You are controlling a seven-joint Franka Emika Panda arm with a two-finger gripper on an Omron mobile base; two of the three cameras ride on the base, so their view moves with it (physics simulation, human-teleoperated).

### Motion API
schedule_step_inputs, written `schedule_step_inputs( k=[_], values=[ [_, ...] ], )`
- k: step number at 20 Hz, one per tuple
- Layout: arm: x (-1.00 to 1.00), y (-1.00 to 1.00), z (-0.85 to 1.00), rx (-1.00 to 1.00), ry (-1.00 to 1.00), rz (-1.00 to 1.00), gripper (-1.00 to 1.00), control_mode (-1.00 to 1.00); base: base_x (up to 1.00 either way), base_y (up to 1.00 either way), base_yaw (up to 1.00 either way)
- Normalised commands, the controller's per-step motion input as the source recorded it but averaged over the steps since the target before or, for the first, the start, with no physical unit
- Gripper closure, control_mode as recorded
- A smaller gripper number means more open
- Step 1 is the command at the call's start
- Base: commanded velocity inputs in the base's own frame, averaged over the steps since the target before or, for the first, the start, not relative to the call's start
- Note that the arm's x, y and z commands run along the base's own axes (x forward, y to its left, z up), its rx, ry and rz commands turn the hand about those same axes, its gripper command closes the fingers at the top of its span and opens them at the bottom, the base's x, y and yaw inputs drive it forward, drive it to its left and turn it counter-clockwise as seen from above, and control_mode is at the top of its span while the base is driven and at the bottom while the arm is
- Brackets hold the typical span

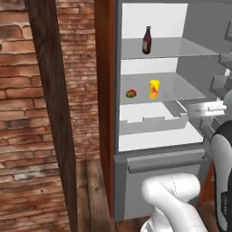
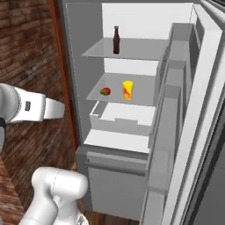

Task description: Place the ketchup and mustard from the counter to the top shelf of the fridge. If the existing items in the fridge are on the top shelf, move them to other shelves.

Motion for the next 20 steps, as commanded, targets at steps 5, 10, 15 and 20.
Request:
schedule_step_inputs(
  k=[5, 10, 15, 20],
  values=[
    [0.00, 0.00, 0.00, 0.00, 0.00, 0.00, -1.00, 1.00, -1.00, 0.06, -0.28],
    [0.00, 0.00, 0.00, 0.00, 0.00, 0.00, -1.00, 1.00, -0.79, 0.00, -0.79],
    [0.00, 0.00, 0.00, 0.00, 0.00, 0.00, -1.00, 1.00, -0.24, 0.00, -0.91],
    [0.00, 0.00, 0.00, 0.00, 0.00, 0.00, -1.00, 1.00, 0.00, -0.03, -0.91]
  ],
)
